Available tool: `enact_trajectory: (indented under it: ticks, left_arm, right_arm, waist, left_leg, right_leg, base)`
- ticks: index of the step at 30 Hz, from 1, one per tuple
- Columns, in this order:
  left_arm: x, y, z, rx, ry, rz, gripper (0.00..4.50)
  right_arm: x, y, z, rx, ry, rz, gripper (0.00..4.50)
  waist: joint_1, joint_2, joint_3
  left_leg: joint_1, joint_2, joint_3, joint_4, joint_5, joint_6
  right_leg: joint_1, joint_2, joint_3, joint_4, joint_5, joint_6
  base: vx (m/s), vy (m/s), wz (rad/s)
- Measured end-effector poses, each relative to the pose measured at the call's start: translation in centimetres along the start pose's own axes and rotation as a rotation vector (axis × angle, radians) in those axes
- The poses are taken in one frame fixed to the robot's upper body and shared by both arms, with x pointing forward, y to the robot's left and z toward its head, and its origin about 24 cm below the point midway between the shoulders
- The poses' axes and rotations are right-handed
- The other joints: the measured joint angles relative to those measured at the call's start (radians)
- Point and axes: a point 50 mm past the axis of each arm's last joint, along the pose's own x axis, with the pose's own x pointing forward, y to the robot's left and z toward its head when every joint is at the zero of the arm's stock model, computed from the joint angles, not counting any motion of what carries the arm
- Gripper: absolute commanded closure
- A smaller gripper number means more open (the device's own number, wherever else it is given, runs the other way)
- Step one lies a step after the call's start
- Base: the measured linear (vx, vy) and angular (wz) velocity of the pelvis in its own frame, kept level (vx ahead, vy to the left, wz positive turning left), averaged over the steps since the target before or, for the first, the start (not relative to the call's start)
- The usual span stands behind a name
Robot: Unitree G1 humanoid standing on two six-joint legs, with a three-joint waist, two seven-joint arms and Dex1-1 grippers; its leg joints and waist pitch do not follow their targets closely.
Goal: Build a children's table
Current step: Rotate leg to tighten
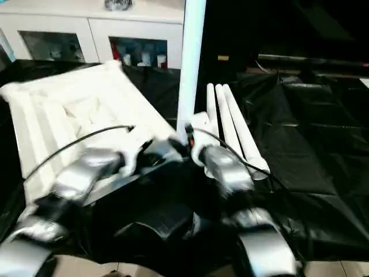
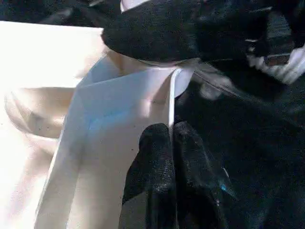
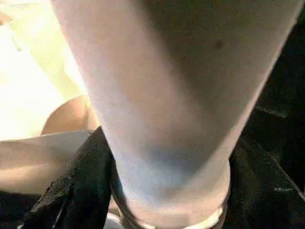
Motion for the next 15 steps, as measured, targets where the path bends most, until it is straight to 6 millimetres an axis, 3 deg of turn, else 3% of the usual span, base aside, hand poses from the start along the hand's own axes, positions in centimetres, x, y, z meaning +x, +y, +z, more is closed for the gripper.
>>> enact_trajectory:
  ticks: [3,4,8,9,15]
  left_arm:
    - [0.0,0.0,0.1,0.017,-0.004,0.003,4.50]
    - [0.0,0.0,0.1,0.029,-0.004,0.003,4.50]
    - [-0.4,0.1,-0.3,0.065,-0.013,-0.017,4.50]
    - [-0.8,0.2,-0.5,0.080,-0.015,-0.026,4.50]
    - [-2.5,0.4,-1.4,0.121,-0.015,-0.119,4.50]
  right_arm:
    - [0.1,0.0,0.1,-0.005,-0.009,0.002,1.75]
    - [0.1,-0.1,0.1,0.002,-0.008,0.008,1.19]
    - [0.2,0.2,0.1,0.002,-0.012,0.064,0.92]
    - [0.1,0.3,0.1,-0.003,-0.012,0.085,0.63]
    - [-1.2,0.1,-0.8,-0.096,0.012,0.278,0.63]
  waist:
    - [0.000,0.000,0.000]
    - [0.000,0.000,0.000]
    - [-0.007,-0.001,0.000]
    - [-0.009,-0.001,0.000]
    - [-0.004,-0.001,0.000]
  left_leg:
    - [-0.001,0.000,0.000,-0.001,0.000,0.000]
    - [-0.001,0.000,0.000,-0.002,0.000,0.000]
    - [-0.001,0.000,0.000,-0.002,0.000,0.000]
    - [-0.002,0.000,0.000,-0.002,0.000,0.000]
    - [-0.005,0.000,0.000,-0.003,0.000,0.001]
  right_leg:
    - [0.000,0.000,0.000,-0.001,0.000,0.000]
    - [-0.001,0.000,0.000,-0.001,0.000,0.000]
    - [-0.001,0.000,0.000,-0.001,0.000,0.000]
    - [-0.002,0.000,0.000,-0.001,0.000,0.000]
    - [-0.005,0.000,-0.001,-0.002,-0.001,0.001]
  base:
    - [0.000,0.000,0.00]
    - [0.000,0.000,0.00]
    - [0.000,0.000,0.00]
    - [0.000,0.000,0.00]
    - [0.000,0.000,0.00]
